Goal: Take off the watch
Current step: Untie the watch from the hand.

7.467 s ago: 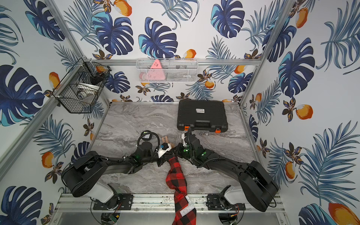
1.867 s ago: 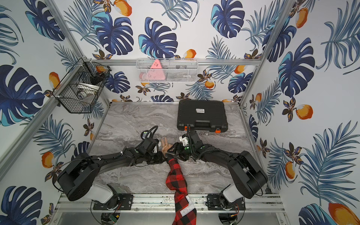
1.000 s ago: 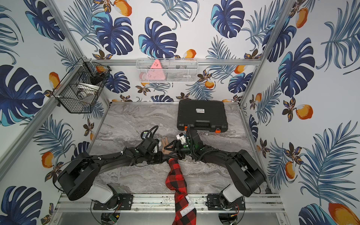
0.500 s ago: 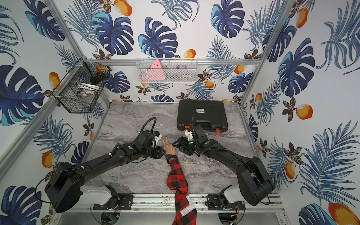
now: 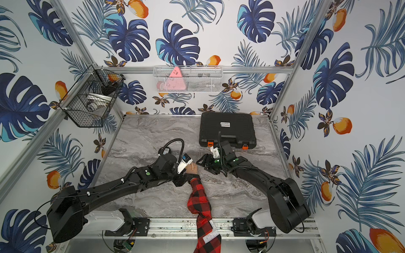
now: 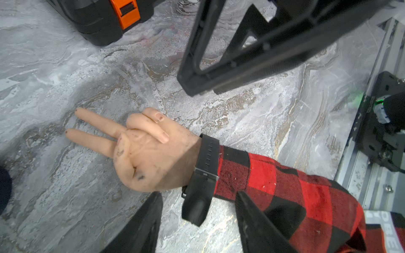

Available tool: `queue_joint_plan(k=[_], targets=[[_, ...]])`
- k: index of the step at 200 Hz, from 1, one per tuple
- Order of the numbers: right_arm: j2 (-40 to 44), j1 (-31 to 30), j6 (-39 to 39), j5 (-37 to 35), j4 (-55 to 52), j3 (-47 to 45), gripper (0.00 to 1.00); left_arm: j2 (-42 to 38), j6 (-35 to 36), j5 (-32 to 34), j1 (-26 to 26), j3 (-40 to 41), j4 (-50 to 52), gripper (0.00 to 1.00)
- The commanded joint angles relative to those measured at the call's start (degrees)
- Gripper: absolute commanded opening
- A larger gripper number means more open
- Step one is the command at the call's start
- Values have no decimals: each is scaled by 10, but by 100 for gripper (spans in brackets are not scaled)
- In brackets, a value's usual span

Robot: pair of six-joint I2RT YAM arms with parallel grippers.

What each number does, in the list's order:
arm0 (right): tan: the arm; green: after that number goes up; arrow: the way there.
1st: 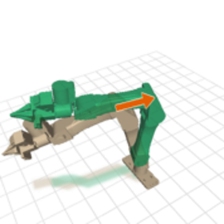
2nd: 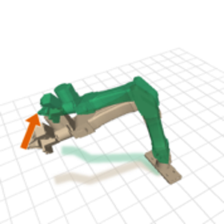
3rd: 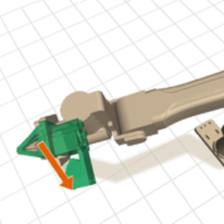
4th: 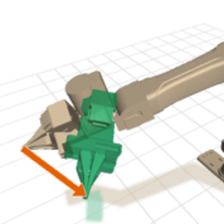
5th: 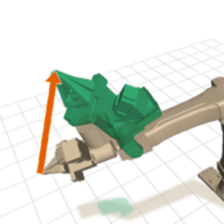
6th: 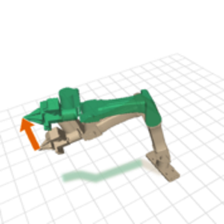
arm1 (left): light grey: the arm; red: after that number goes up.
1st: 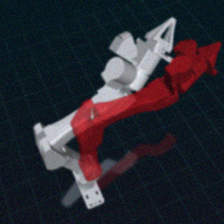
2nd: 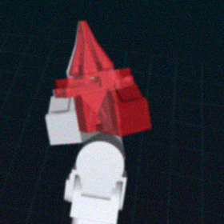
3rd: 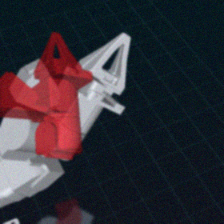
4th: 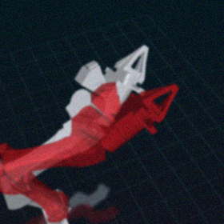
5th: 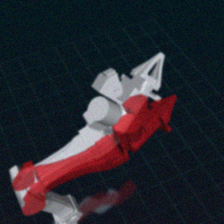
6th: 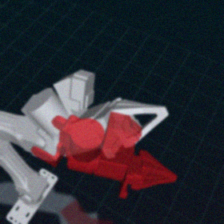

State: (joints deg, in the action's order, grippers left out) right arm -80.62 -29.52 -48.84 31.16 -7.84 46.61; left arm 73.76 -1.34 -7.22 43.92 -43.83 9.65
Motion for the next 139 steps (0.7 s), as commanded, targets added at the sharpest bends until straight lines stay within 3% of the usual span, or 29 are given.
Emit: queue_joint_plan(k=[1, 55, 103, 139], targets=[[6, 1, 2, 4, -14, -5, 71, 8, 38, 20, 2, 2, -33, 57], [11, 2, 3, 8, -13, -11, 71, 54, 17, 49, 7, -37, -36, 47], [15, 3, 0, 9, -10, -18, 71, 92, 38, 75, 24, -75, 10, 47], [17, 3, 0, 10, -8, -21, 71, 55, 44, 103, 27, -63, 22, 47]])
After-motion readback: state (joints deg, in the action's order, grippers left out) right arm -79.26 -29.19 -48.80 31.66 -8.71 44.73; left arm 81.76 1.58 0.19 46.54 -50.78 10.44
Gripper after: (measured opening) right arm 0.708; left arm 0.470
